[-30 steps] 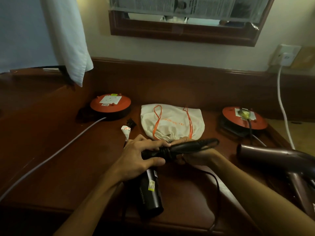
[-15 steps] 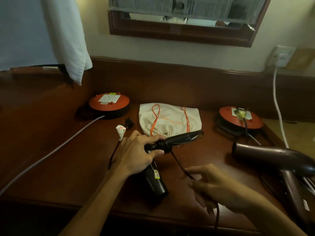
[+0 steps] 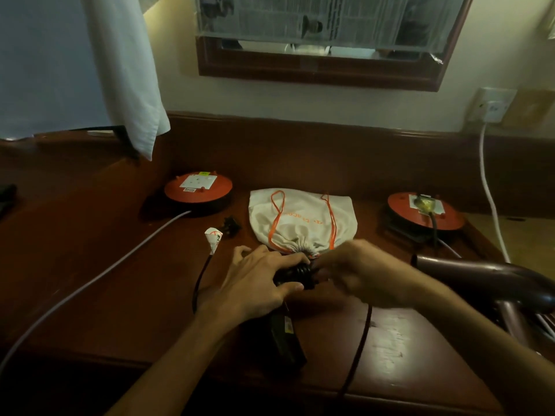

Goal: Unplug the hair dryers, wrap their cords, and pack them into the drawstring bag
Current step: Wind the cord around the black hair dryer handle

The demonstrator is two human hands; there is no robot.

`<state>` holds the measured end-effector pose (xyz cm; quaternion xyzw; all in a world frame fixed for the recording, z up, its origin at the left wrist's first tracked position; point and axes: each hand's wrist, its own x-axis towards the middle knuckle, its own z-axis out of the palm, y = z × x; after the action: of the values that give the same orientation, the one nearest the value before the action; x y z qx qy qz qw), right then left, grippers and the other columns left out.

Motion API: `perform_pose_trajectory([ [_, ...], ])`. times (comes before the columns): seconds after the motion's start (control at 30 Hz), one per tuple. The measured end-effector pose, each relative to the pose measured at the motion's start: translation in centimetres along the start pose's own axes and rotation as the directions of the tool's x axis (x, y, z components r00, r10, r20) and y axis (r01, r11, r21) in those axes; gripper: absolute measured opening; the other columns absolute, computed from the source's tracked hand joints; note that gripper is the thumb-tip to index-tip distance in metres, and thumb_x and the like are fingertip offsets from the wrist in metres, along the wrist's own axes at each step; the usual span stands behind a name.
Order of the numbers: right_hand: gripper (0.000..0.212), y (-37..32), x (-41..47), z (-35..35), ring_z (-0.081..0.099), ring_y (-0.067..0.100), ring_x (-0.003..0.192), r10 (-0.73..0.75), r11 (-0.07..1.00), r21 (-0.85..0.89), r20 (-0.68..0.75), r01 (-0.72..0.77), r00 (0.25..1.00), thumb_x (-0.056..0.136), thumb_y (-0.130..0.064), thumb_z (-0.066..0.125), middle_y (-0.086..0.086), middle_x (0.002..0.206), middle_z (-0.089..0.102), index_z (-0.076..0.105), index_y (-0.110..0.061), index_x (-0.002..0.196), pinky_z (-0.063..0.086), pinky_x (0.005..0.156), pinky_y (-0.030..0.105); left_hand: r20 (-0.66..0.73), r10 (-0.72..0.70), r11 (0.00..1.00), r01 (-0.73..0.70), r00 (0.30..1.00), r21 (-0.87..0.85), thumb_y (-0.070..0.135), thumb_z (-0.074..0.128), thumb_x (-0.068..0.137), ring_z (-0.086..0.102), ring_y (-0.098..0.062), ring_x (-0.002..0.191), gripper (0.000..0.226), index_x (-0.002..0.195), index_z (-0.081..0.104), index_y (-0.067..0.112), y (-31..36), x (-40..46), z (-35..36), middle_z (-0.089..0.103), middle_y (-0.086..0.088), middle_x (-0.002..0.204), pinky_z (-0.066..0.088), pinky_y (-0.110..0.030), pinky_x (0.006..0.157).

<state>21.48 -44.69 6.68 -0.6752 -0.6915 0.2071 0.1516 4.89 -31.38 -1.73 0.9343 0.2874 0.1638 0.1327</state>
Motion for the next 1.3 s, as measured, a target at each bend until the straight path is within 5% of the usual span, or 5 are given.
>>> perform_pose_trajectory([
  [0.23,0.011,2.3,4.2,-2.9,0.066,0.024,0.05,0.169,0.977,0.149,-0.1,-0.153,0.981,0.086,-0.024,0.078,0.009,0.067,0.072,0.078,-0.013,0.087,0.054,0.048,0.033,0.07,0.101,0.994,-0.102,0.992,0.022,0.059,0.061,0.09,0.049,-0.007,0.114,0.055,0.141,0.045,0.048,0.0,0.5,-0.2,0.063,0.016,0.113,0.02,-0.034,0.111],
  [0.37,0.059,4.3,6.4,-3.0,0.049,0.012,0.055,0.243,0.962,-0.085,-0.175,-0.261,0.954,0.06,-0.056,0.088,0.006,0.061,0.059,0.068,-0.001,0.068,0.036,0.053,0.028,0.079,0.102,0.994,-0.1,0.992,-0.034,0.063,0.066,0.084,0.046,-0.008,0.11,0.073,0.148,0.036,0.046,0.0,0.3,-0.1,0.055,0.014,0.107,0.024,-0.027,0.108],
  [0.77,0.102,10.0,8.2,1.6,0.038,0.02,0.051,0.199,0.97,0.099,0.198,-0.222,0.96,0.056,-0.091,0.062,0.01,0.058,0.047,0.064,0.009,0.073,0.026,0.049,0.027,0.042,0.199,0.976,-0.194,0.979,-0.099,0.061,0.053,0.093,0.037,0.002,0.094,0.057,0.141,0.025,0.069,-0.8,-1.3,0.0,0.045,0.02,0.093,0.025,-0.029,0.098],
  [1.2,0.009,11.7,3.7,3.9,0.069,0.039,0.076,0.092,0.978,0.188,0.004,-0.091,0.996,0.092,-0.004,0.066,0.019,0.084,0.072,0.075,-0.003,0.095,0.054,0.063,0.045,-0.026,0.176,0.965,-0.178,0.984,-0.193,0.063,0.054,0.087,0.044,0.003,0.089,0.049,0.134,0.042,0.067,-1.8,-1.0,0.0,0.051,0.022,0.084,0.032,-0.029,0.083],
  [1.3,0.017,9.5,3.2,6.1,0.065,0.008,0.09,0.091,0.99,0.114,-0.089,-0.081,0.992,0.097,-0.014,0.063,-0.01,0.1,0.068,0.072,-0.01,0.111,0.054,0.086,0.025,-0.054,0.115,0.976,-0.123,0.992,-0.18,0.062,0.056,0.085,0.045,0.004,0.089,0.05,0.131,0.04,0.072,-2.6,-0.4,-0.2,0.05,0.022,0.082,0.032,-0.032,0.078],
])
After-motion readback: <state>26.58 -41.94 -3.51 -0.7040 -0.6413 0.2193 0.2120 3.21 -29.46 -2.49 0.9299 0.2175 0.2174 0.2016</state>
